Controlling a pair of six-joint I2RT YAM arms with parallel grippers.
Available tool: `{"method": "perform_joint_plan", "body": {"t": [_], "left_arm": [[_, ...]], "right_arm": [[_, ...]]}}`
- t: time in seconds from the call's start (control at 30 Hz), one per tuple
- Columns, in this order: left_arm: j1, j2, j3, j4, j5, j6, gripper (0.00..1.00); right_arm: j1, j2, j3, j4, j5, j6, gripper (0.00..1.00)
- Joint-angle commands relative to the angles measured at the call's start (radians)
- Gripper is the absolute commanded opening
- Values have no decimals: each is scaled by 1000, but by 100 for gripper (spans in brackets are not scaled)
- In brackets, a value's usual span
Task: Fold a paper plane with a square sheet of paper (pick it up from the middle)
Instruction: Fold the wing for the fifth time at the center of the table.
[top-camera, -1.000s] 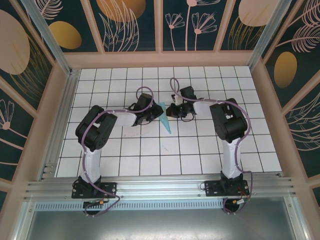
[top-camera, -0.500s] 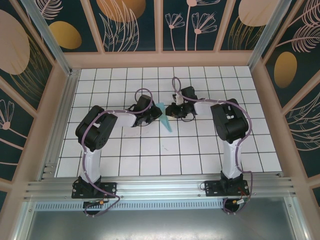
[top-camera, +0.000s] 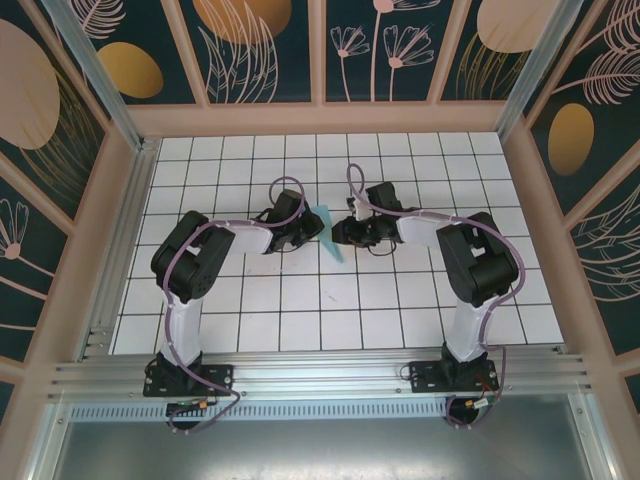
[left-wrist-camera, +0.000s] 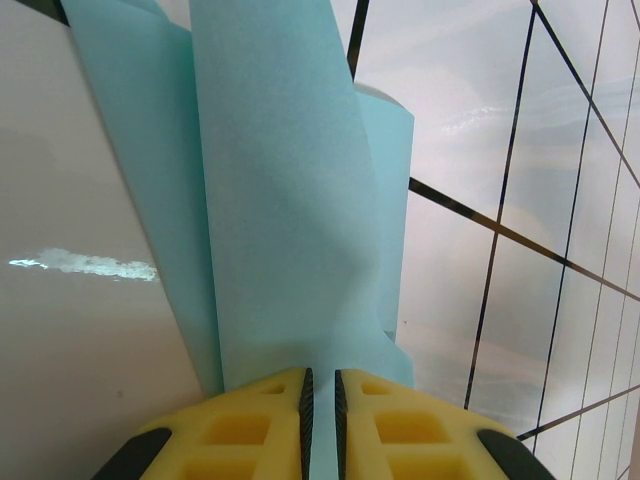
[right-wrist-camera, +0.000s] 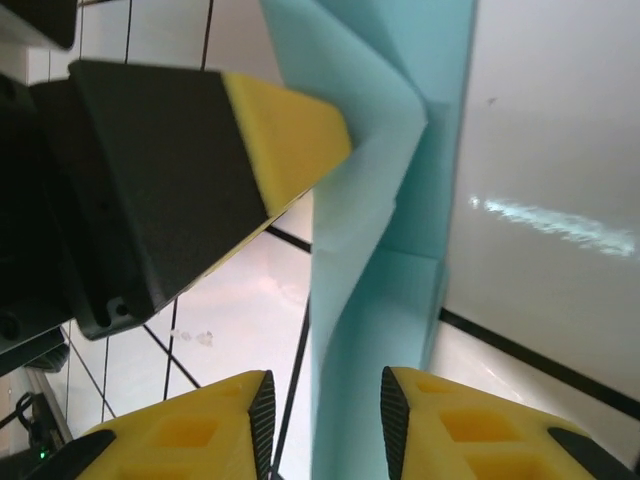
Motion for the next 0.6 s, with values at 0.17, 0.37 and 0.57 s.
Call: {"method": "perform_joint_plan", "body": {"t": [0.17, 0.37, 0.57], "left_arm": [[2, 23, 8, -37, -14, -10, 17], [2, 4, 0, -32, -16, -3, 18], [3, -75, -37, 75, 9, 41, 25]], "right_arm": [[10, 71, 39, -10, -60, -57, 27], [-1, 102, 38, -8, -53, -52, 11], [-20, 139, 43, -26, -78, -50, 3]]}}
